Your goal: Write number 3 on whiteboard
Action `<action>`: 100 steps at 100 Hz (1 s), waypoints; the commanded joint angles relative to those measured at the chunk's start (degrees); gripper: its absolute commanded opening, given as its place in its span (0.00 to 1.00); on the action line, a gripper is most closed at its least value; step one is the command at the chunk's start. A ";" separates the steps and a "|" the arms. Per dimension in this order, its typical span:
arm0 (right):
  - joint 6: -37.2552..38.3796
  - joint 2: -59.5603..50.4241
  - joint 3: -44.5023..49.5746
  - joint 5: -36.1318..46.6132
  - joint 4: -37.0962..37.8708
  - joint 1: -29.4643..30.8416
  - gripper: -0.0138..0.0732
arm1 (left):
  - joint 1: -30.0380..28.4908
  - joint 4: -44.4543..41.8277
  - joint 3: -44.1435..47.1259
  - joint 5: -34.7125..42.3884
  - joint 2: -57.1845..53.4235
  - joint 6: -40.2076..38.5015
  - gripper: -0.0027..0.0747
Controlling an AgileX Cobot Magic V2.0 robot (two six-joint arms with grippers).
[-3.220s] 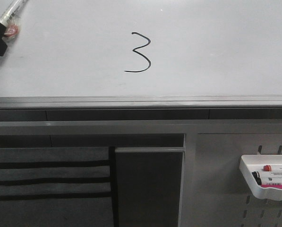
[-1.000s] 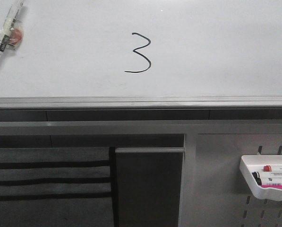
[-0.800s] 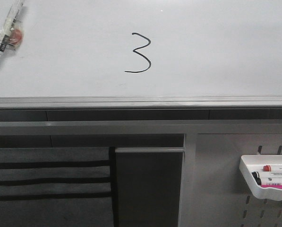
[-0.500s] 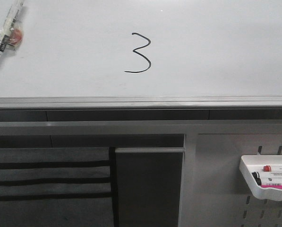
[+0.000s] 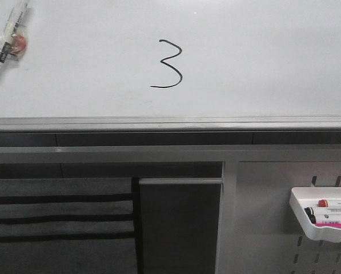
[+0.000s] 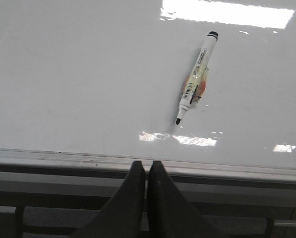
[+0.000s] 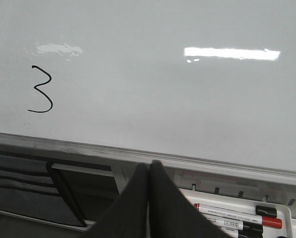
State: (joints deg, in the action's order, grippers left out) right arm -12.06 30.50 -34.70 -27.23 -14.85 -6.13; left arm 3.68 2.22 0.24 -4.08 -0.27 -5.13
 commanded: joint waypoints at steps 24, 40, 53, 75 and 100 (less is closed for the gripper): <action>-0.64 0.13 -1.50 4.57 -0.03 0.36 0.08 | 0.57 0.54 0.46 4.08 -1.54 -0.69 0.01; -0.64 0.13 -1.50 4.57 -0.03 0.36 0.08 | 0.57 0.54 0.46 4.08 -1.54 -0.69 0.01; -0.64 0.13 -1.50 4.57 -0.03 0.36 0.08 | 0.57 0.54 0.46 4.08 -1.54 -0.69 0.01; -0.64 -0.97 -1.09 4.57 -0.03 0.36 0.08 | 0.57 0.54 0.46 4.08 -1.54 -0.69 0.01; -1.12 -14.26 13.33 17.39 -1.36 7.43 0.08 | 0.57 0.54 0.46 4.08 -1.54 -0.69 0.01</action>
State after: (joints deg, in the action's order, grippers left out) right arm -12.57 19.80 -25.74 -19.95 -15.33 -1.53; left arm 3.68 2.40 0.24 -4.22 -0.27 -5.21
